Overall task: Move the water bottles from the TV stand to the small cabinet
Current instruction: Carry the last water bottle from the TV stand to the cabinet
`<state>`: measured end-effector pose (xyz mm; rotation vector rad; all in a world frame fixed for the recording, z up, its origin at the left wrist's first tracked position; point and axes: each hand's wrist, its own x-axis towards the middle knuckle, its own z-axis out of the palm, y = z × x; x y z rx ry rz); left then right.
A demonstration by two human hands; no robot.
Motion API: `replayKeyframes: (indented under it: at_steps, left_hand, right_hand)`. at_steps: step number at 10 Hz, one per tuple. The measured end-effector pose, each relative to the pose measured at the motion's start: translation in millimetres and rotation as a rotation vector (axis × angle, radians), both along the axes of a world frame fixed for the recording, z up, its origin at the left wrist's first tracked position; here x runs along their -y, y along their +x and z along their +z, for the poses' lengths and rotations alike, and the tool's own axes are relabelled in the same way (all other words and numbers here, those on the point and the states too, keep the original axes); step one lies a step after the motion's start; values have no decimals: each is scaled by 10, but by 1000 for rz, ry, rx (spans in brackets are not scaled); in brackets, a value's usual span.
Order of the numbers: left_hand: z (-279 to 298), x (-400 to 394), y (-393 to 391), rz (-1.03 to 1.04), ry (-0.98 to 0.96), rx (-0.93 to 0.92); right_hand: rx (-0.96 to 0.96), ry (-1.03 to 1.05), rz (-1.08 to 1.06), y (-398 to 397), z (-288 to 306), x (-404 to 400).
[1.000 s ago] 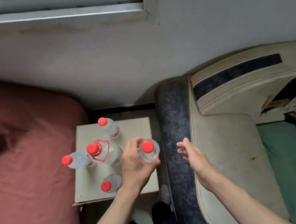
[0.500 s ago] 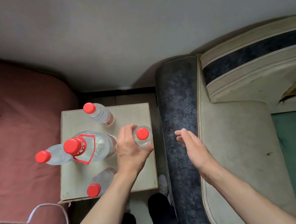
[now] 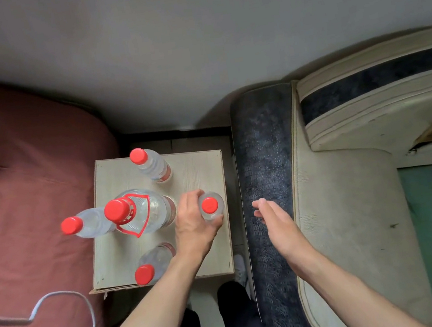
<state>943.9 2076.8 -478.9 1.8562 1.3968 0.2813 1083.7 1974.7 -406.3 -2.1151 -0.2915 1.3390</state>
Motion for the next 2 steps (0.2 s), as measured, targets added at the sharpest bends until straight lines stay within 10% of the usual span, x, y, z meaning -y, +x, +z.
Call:
replayKeyframes:
  at_steps: [2]
  left_hand:
    - [226,-16,-53,-116,75,-44]
  right_hand:
    - [6,16,21,-51,237,-54]
